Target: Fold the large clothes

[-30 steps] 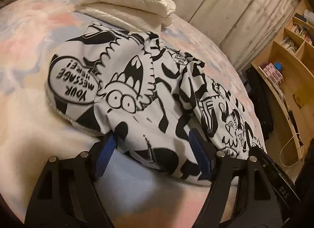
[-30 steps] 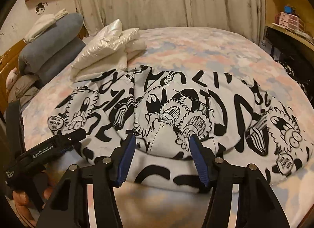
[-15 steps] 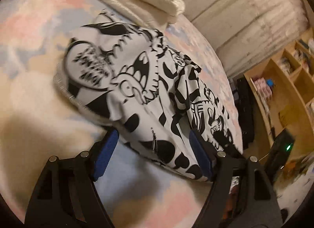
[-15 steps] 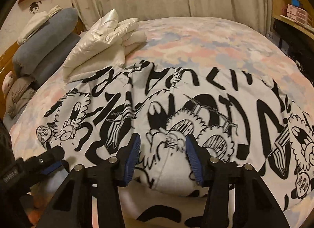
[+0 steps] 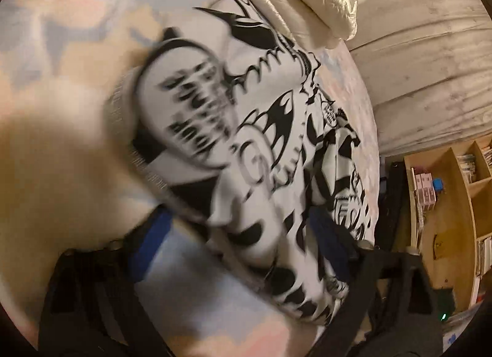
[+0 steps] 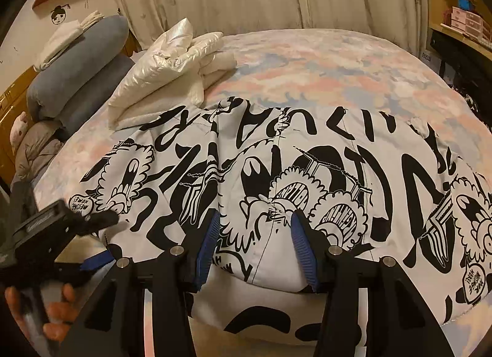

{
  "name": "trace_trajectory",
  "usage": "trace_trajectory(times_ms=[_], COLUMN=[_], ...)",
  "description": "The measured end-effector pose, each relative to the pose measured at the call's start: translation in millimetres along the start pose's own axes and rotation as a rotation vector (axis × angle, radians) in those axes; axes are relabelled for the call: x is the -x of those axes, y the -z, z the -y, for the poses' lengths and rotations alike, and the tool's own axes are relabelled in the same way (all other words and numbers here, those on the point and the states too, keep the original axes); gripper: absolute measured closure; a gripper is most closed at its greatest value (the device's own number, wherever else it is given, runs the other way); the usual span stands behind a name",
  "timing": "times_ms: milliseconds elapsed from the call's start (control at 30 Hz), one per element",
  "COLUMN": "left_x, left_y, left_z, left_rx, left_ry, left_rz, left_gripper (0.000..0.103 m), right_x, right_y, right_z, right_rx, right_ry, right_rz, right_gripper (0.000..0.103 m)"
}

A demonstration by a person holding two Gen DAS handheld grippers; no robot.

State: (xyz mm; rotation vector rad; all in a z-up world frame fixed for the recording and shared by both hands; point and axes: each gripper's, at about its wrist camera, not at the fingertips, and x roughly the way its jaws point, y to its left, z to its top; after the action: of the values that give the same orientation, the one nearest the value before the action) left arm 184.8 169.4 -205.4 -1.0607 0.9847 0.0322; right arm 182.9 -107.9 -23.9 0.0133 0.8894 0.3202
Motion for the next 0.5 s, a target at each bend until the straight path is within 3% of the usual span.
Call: trace_trajectory(times_ms=[100, 267, 367, 433, 500], left_x=[-12.9, -18.1, -10.6, -6.4, -1.4], left_y=[-5.7, -15.2, -15.3, -14.8, -14.7], left_z=[11.4, 21.7, 22.8, 23.1, 25.1], left_rx=[-0.023, -0.052, -0.062, -0.092, -0.156], left_ry=[-0.061, -0.071, -0.089, -0.118, -0.124], left_rz=[0.021, 0.076, 0.123, 0.152, 0.18], left_gripper=[0.001, 0.002, 0.026, 0.058, 0.069], right_x=[-3.5, -24.7, -37.1, -46.0, -55.0], right_y=[-2.5, -8.2, -7.3, -5.3, -2.4], right_z=[3.7, 9.6, 11.8, 8.7, 4.9], right_rx=[-0.005, -0.015, 0.008, 0.04, 0.086], right_ry=[0.006, 0.011, 0.03, 0.044, 0.06], right_rz=[-0.005, -0.045, -0.064, -0.084, -0.113], right_gripper=[0.054, 0.071, 0.076, 0.076, 0.076])
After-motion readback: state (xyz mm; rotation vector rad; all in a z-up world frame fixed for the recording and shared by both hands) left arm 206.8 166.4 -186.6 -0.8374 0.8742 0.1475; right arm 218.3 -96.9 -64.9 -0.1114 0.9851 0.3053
